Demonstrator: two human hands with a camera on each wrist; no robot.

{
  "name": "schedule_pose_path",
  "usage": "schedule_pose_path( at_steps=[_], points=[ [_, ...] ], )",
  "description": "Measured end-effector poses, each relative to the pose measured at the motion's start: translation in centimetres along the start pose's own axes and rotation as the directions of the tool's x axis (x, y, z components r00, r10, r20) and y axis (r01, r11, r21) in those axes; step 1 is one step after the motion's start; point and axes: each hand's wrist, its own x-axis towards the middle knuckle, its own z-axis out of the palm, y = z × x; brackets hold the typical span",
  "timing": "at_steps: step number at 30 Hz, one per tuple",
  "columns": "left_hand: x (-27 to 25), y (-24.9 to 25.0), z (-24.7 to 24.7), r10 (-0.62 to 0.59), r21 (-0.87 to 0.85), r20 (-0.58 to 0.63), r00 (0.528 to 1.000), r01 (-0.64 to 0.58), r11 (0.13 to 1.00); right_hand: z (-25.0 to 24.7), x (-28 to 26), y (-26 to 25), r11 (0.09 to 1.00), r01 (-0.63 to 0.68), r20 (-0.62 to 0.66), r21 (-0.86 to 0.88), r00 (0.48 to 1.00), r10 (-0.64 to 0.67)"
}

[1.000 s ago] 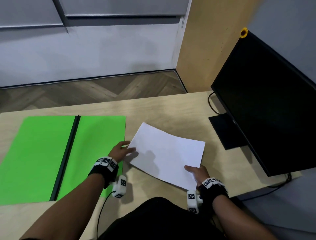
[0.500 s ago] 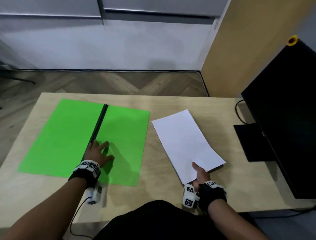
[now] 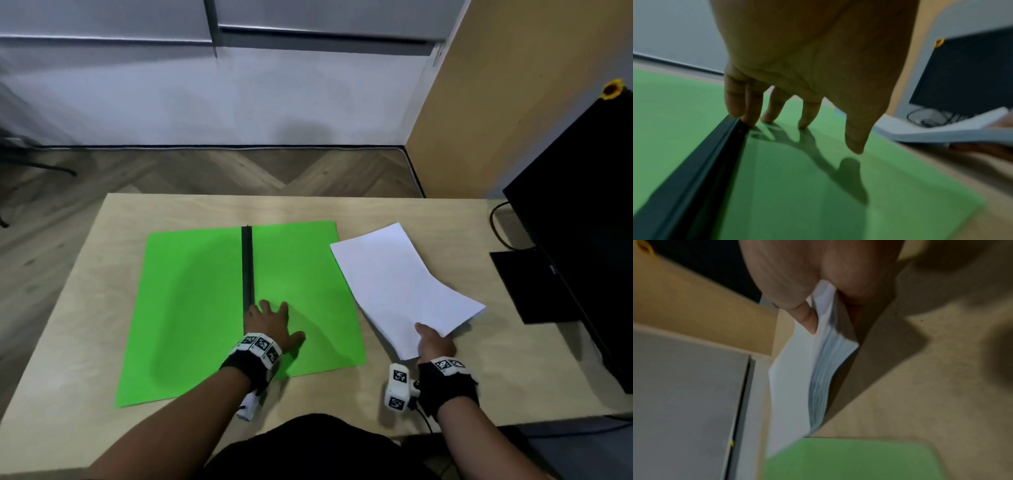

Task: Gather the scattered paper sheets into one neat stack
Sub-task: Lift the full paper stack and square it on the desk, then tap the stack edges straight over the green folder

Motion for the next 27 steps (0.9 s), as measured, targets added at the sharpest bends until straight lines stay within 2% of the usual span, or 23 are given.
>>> schedule_pose_path(
  at_steps=[2,4,5,7,9,13,19,21,25,27],
  points=[
    [0.4,-1.6,-0.6,0.032,-0.144,-0.102,0.994,-0.047,0.989,-0.1,-1.0,-0.9,0.998,0.000,-0.006,0.064,1.000,0.000],
    [0.8,-4.3,-0.7,-0.065,-0.289,-0.241,0.968,-0.008,0.957,0.0,-2.2,-1.6,0.987,0.018,0.003,0.158,1.000,-0.019],
    [0.9,-5.7,-0.5,-0.137,-0.326,-0.241,0.961,0.053,0.944,0.1,-2.9,-1.9,0.980,0.032,0.008,0.197,0.999,-0.034],
    [1.0,-8.1,0.6,-0.232,-0.362,-0.114,0.966,0.178,0.915,0.4,-4.0,-2.1,0.963,0.044,0.024,0.266,0.998,-0.052],
    [0.8,-9.3,1.6,-0.244,-0.372,-0.010,0.970,0.222,0.901,0.9,-5.1,-2.3,0.949,0.030,0.049,0.313,0.998,-0.047],
    [0.8,-9.2,1.9,-0.225,-0.369,0.001,0.974,0.210,0.906,2.6,-7.6,-3.6,0.924,0.025,0.047,0.382,0.998,-0.046],
    [1.2,-9.2,1.7,-0.246,-0.391,0.030,0.969,0.238,0.889,2.7,-9.6,-6.7,0.842,0.174,-0.022,0.510,0.982,-0.190],
    [1.1,-8.9,1.8,-0.243,-0.385,0.028,0.970,0.235,0.893,2.3,-9.9,-7.8,0.806,0.205,-0.005,0.555,0.970,-0.243],
    [0.7,-8.0,1.3,-0.290,-0.353,0.069,0.955,0.295,0.888,3.2,-10.3,-8.1,0.785,0.137,0.106,0.603,0.962,-0.250],
    [0.6,-7.2,0.3,-0.291,-0.286,0.006,0.957,0.280,0.917,4.2,-10.8,-7.1,0.799,0.080,0.159,0.597,0.964,-0.215]
  ],
)
